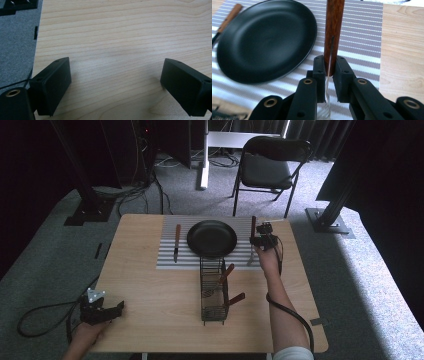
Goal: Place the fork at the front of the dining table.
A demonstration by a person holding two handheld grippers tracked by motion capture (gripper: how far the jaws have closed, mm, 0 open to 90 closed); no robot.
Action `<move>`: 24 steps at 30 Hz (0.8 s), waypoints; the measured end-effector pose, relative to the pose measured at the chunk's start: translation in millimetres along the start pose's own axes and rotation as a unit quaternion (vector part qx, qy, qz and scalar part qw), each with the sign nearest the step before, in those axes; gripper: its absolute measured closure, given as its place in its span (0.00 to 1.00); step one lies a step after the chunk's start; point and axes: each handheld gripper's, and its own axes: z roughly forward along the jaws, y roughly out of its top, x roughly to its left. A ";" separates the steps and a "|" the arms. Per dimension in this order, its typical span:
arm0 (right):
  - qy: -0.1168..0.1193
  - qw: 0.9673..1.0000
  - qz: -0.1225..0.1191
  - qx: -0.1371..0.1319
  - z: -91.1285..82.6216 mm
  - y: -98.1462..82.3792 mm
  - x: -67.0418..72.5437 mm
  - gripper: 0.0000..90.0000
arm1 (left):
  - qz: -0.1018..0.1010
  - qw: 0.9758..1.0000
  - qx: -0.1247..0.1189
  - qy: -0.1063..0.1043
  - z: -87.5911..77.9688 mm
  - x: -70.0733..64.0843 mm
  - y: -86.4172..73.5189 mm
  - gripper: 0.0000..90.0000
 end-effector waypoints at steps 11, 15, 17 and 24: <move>-0.033 0.995 0.060 0.071 63.3 24.3 -5.2 0.90 | 0.000 1.000 0.000 0.000 0.0 -0.1 -0.1 0.11; -0.043 0.992 0.073 0.096 78.8 23.2 -7.2 0.90 | -0.001 1.000 0.000 0.000 0.0 -0.1 0.0 0.11; -0.059 0.989 0.083 0.108 89.9 20.0 -7.5 0.90 | 0.000 1.000 0.000 0.000 0.0 0.0 0.0 0.11; -0.064 0.988 0.092 0.110 98.6 11.9 -10.1 0.80 | 0.000 1.000 0.000 0.000 0.1 -0.1 0.0 0.11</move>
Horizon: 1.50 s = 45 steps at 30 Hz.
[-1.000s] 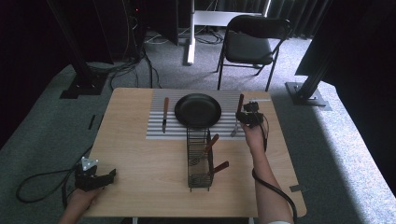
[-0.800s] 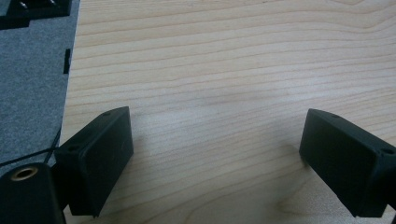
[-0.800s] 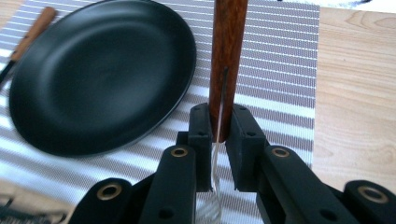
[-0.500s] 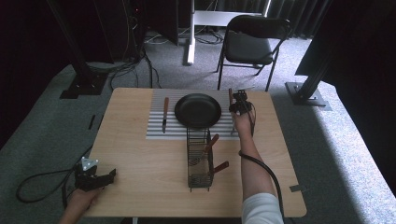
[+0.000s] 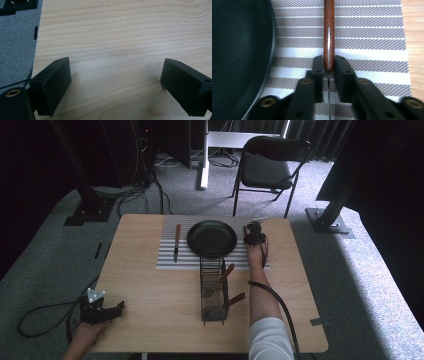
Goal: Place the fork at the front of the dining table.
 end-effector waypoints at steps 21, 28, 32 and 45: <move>0.040 0.998 -0.052 -0.012 -58.7 -54.7 -1.6 0.88 | 0.000 1.000 0.000 0.000 0.0 0.0 0.1 0.11; 0.054 0.998 -0.012 -0.011 -50.6 -58.3 -17.3 0.98 | 0.000 1.000 0.000 0.000 0.0 0.1 0.1 0.11; 0.054 0.998 0.006 -0.014 -51.4 -57.9 -28.4 0.99 | 0.000 1.000 0.000 0.000 0.0 0.1 0.1 0.11; 0.095 0.995 0.039 0.007 -43.0 -70.8 -48.2 0.86 | 0.000 1.000 0.000 0.000 0.0 0.1 0.1 0.11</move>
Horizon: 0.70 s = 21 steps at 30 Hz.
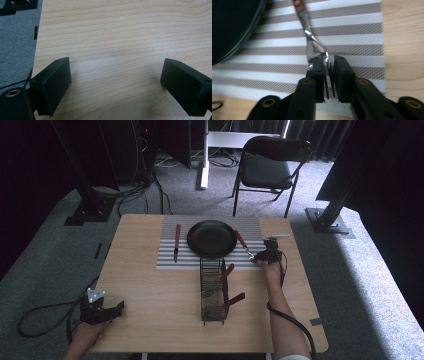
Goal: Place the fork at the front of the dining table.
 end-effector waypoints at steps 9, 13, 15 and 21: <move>0.043 0.999 -0.018 0.002 0.6 -14.6 15.9 0.78 | 0.000 1.000 0.000 0.000 0.0 0.0 0.0 0.11; 0.062 0.998 -0.025 -0.002 3.1 -21.6 26.3 0.77 | 0.000 1.000 0.000 0.000 0.0 0.0 0.0 0.11; 0.069 0.997 -0.034 0.000 5.0 -23.7 33.0 0.75 | 0.000 1.000 0.000 0.000 0.0 0.0 0.0 0.11; 0.103 0.993 -0.062 0.002 3.6 -27.1 40.6 0.65 | 0.000 1.000 0.000 0.000 0.0 0.1 0.0 0.11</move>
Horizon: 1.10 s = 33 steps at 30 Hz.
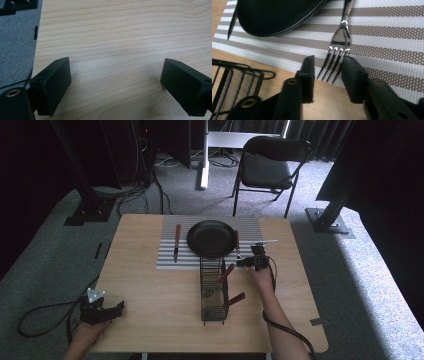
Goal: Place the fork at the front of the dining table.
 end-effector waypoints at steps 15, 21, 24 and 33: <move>-0.030 0.992 -0.091 -0.087 -8.7 -19.2 0.6 0.16 | 0.000 1.000 0.000 0.000 0.0 0.0 0.0 0.11; -0.043 0.988 -0.112 -0.095 -9.3 -27.0 5.1 0.16 | 0.000 1.000 0.000 0.000 0.0 -0.1 0.0 0.11; -0.047 0.987 -0.118 -0.099 -10.9 -31.2 6.6 0.16 | 0.000 1.000 0.000 0.000 0.0 0.0 0.0 0.11; -0.070 0.983 -0.125 -0.111 -17.7 -43.9 3.9 0.16 | 0.000 1.000 0.000 0.000 0.0 0.0 0.0 0.11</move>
